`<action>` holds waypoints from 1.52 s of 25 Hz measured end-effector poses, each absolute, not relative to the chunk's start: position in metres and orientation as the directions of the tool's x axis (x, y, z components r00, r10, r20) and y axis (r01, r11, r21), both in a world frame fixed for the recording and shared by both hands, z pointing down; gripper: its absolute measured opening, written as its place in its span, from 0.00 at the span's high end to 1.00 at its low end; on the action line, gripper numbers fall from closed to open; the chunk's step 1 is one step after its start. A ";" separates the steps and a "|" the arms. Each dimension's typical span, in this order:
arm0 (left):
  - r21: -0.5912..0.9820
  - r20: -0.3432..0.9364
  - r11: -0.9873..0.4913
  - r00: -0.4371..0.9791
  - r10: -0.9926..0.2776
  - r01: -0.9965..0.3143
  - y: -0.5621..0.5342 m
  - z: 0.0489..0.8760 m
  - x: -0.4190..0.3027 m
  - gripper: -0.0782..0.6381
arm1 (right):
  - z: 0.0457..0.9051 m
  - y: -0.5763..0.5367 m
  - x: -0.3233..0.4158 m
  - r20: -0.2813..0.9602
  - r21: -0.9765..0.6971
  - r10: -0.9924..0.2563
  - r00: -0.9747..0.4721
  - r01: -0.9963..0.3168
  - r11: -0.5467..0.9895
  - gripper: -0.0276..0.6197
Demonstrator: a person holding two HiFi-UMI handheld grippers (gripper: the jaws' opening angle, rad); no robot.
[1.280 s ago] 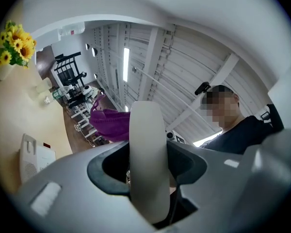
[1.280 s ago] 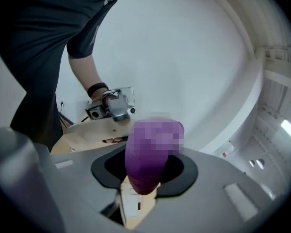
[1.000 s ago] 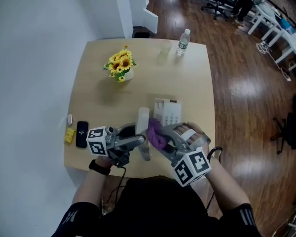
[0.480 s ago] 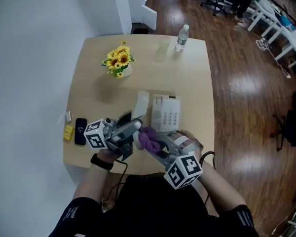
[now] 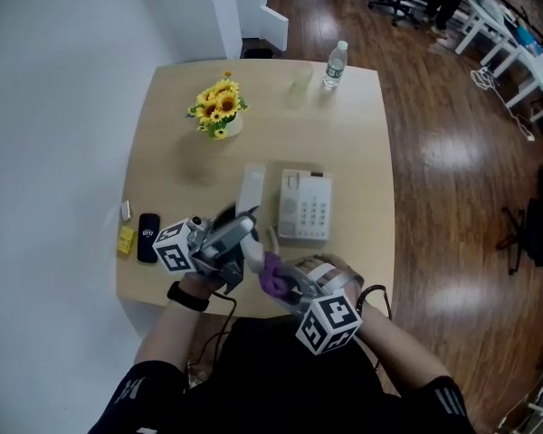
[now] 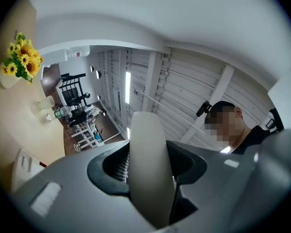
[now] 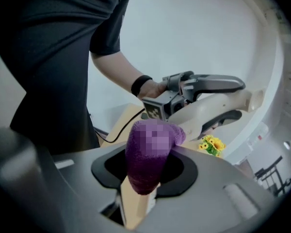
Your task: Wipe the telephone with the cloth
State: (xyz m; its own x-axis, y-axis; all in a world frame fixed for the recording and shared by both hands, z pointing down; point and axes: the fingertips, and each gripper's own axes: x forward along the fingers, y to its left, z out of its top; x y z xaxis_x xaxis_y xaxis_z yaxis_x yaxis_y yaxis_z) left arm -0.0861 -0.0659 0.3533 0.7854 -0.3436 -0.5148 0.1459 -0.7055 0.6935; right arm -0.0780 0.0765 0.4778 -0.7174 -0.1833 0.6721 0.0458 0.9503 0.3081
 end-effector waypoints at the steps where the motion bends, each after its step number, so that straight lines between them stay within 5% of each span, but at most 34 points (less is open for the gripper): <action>1: 0.691 -0.518 -0.708 0.783 -0.343 0.147 -0.067 0.352 -0.087 0.59 | 0.477 0.076 -0.078 0.665 0.298 -0.183 -0.724 0.032 0.954 0.75; 8: 0.684 -0.513 -0.713 0.797 -0.319 0.155 -0.064 0.352 -0.086 0.59 | 0.441 0.013 -0.053 0.581 0.271 -0.335 -0.742 -0.213 0.939 0.75; 14: 0.683 -0.495 -0.718 0.808 -0.320 0.134 -0.070 0.354 -0.082 0.59 | 0.457 0.025 -0.075 0.645 0.351 -0.283 -0.709 -0.054 0.935 0.75; 19: 0.696 -0.462 -0.713 0.812 -0.357 0.083 -0.076 0.359 -0.089 0.59 | 0.482 0.064 -0.077 0.671 0.242 -0.129 -0.730 0.051 0.969 0.75; 31: 0.782 -0.247 -0.615 0.858 -0.450 -0.097 -0.069 0.429 -0.109 0.59 | 0.588 -0.128 -0.007 0.738 0.068 -0.322 -0.593 -0.409 0.910 0.75; 38: 0.813 -0.175 -0.564 0.863 -0.474 -0.145 -0.063 0.452 -0.114 0.59 | 0.647 -0.203 -0.003 0.821 0.204 -0.381 -0.426 -0.404 0.892 0.75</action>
State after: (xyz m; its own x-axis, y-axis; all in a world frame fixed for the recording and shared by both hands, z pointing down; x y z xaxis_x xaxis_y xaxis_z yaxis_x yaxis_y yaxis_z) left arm -0.1138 -0.0627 0.4516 0.8628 -0.4741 -0.1755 -0.1449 -0.5645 0.8126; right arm -0.0027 -0.2033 0.6473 -0.4258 -0.3812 0.8206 -0.4041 0.8916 0.2045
